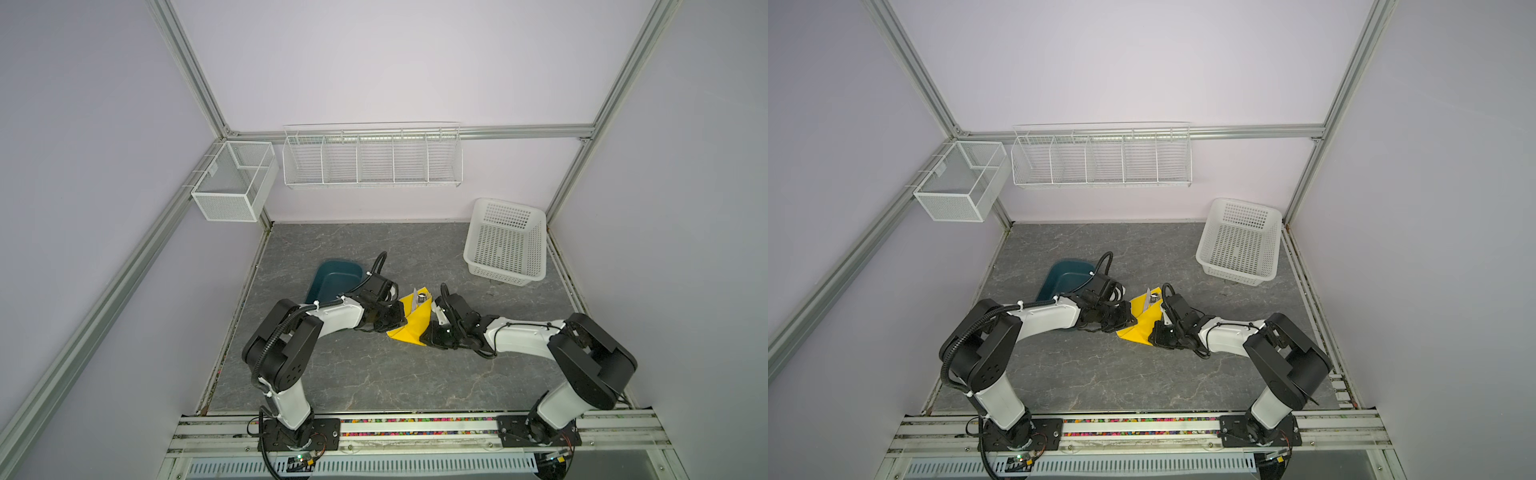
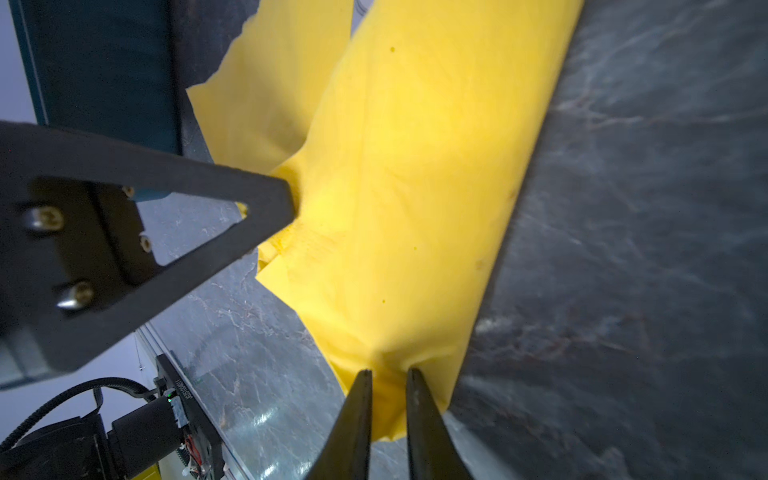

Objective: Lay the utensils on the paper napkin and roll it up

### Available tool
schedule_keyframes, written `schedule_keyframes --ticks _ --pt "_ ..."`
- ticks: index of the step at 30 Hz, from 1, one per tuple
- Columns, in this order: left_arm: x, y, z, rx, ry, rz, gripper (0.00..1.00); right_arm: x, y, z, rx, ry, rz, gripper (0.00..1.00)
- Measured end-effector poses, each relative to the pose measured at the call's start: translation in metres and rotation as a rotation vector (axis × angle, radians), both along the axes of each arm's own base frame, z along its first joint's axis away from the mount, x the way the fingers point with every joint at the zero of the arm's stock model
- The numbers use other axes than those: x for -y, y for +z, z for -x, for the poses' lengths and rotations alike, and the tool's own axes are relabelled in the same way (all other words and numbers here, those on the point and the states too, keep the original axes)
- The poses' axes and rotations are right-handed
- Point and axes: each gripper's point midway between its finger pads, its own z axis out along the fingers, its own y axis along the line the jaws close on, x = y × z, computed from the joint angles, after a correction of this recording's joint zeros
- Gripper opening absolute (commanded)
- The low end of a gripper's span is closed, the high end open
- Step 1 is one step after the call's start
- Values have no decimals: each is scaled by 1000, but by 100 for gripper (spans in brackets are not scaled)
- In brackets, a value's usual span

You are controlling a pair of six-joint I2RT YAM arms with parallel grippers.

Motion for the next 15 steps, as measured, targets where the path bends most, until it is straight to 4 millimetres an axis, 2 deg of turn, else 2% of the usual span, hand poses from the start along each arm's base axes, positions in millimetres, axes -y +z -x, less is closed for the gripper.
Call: schedule_keyframes --ticks 6,12,15 --pt "-2 -1 -1 7 -5 -23 1 6 2 1 5 -3 41 20" --pt "-4 -2 -1 11 -11 -35 1 -1 28 -3 65 11 -22 12" --pt "-4 -3 -1 11 -12 -36 1 -6 29 -2 66 24 -36 9"
